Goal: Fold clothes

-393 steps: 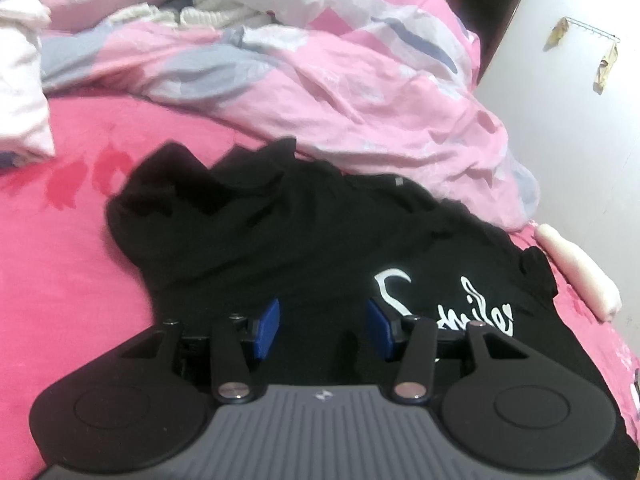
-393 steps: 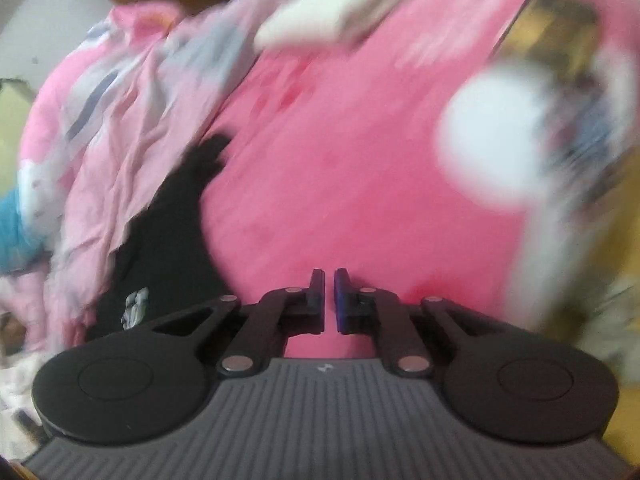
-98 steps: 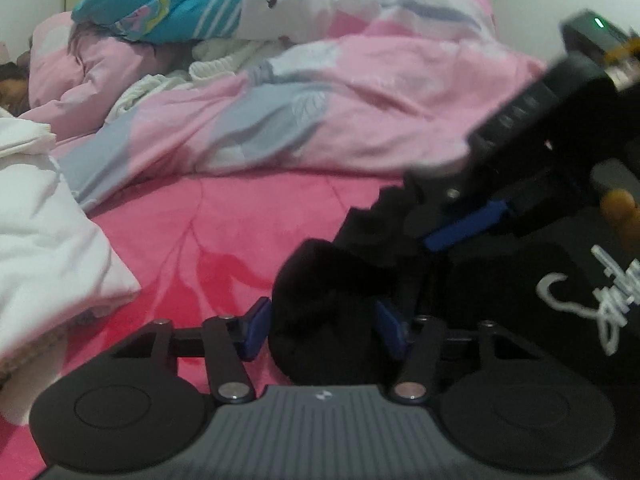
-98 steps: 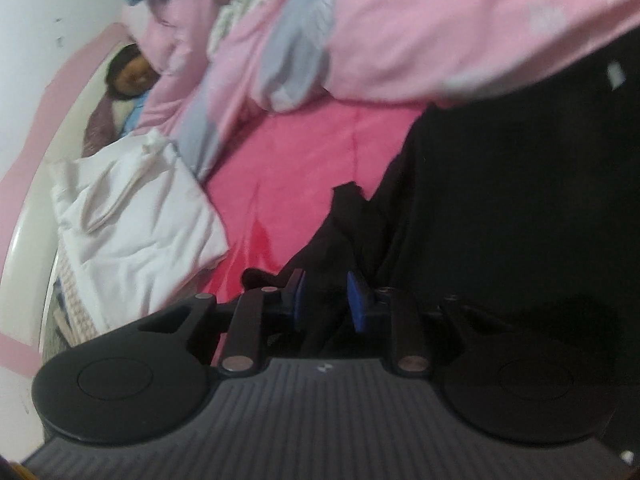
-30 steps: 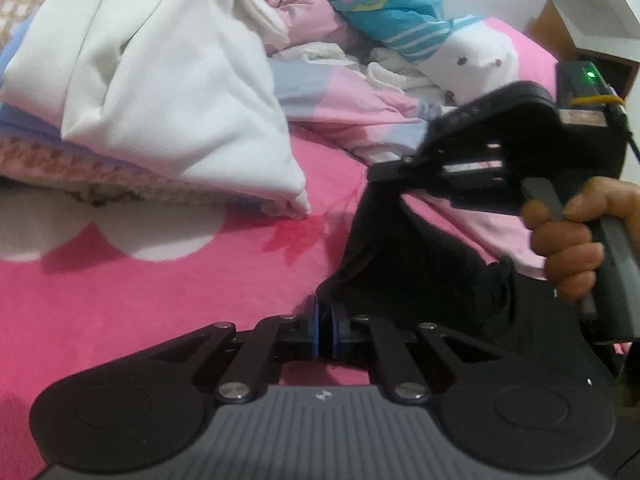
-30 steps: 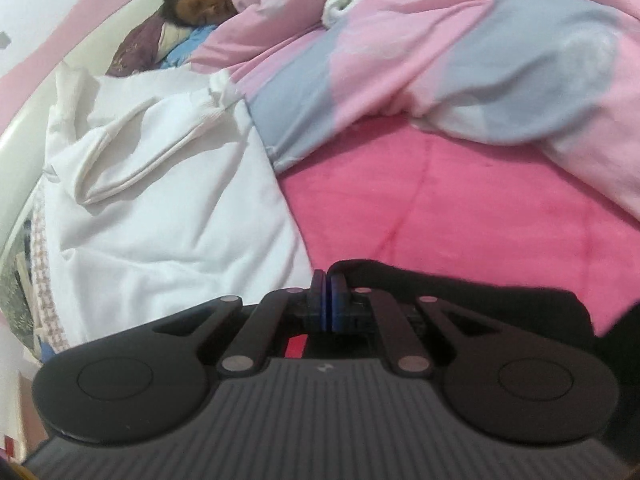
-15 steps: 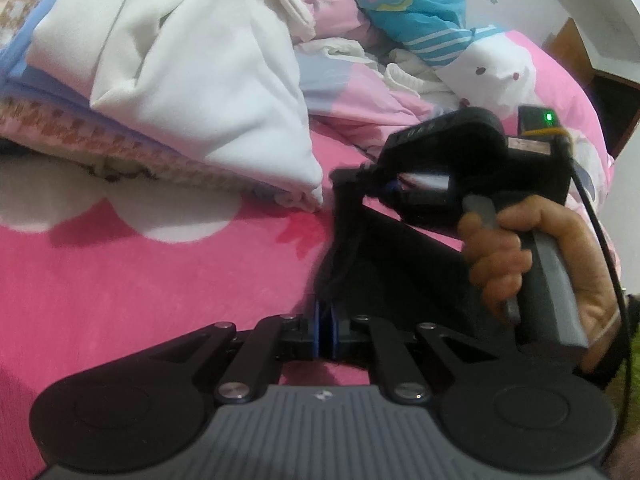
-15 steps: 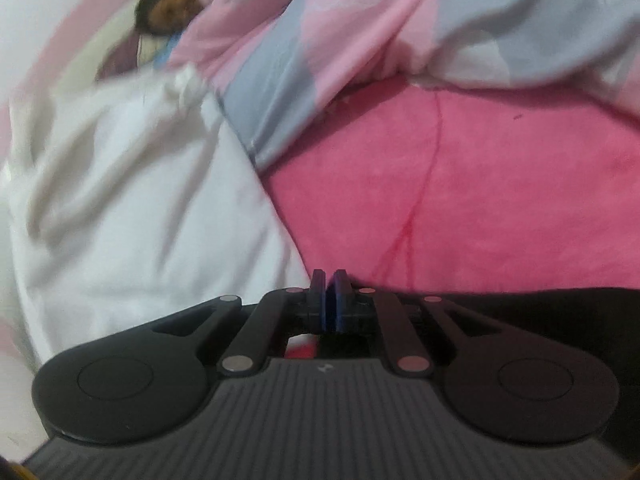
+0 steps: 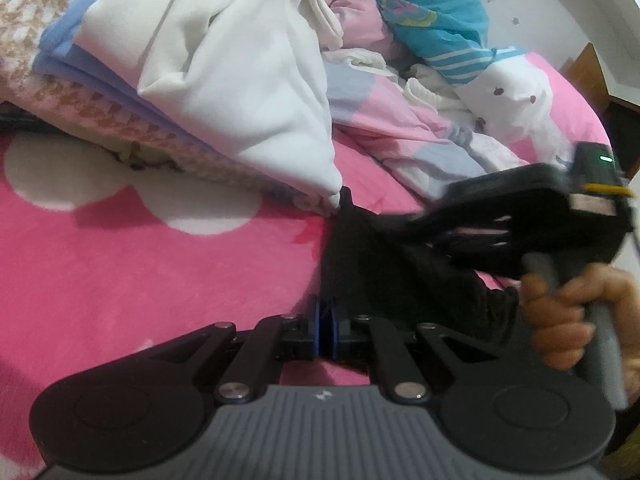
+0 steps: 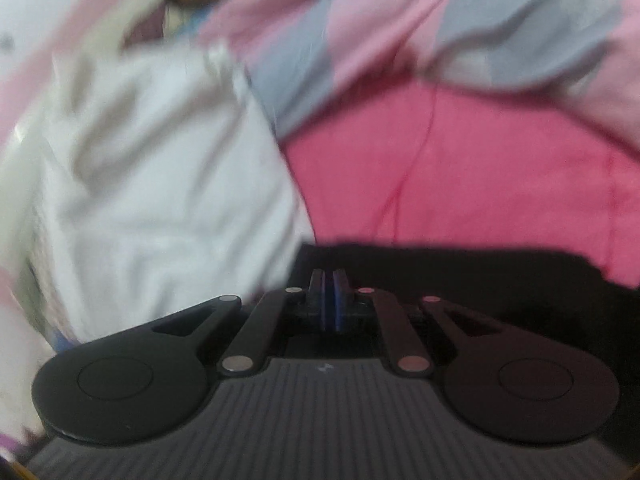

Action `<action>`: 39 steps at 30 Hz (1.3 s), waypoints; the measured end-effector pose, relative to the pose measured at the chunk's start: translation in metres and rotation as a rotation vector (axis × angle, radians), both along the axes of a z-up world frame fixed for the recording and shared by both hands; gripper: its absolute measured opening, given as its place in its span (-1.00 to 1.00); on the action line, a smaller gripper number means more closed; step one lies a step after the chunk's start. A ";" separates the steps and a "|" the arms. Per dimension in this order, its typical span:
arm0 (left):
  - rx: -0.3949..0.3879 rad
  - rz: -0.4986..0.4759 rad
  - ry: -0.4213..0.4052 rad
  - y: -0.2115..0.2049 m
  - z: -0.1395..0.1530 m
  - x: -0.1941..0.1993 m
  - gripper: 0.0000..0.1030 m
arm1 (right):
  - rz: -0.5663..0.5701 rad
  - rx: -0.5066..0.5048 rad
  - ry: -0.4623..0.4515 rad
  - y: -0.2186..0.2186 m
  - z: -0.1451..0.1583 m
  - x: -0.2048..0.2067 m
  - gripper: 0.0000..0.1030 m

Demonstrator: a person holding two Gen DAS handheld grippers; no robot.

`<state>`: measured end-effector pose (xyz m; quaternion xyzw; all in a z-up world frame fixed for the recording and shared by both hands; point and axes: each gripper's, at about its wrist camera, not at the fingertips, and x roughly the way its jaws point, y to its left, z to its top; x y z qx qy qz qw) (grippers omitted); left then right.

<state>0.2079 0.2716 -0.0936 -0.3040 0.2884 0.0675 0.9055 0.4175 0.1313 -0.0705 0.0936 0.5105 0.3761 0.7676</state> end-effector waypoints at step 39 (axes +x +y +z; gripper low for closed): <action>0.029 0.036 0.001 0.003 -0.001 -0.012 -0.87 | 0.177 -0.335 -0.302 -0.089 0.033 0.029 -0.20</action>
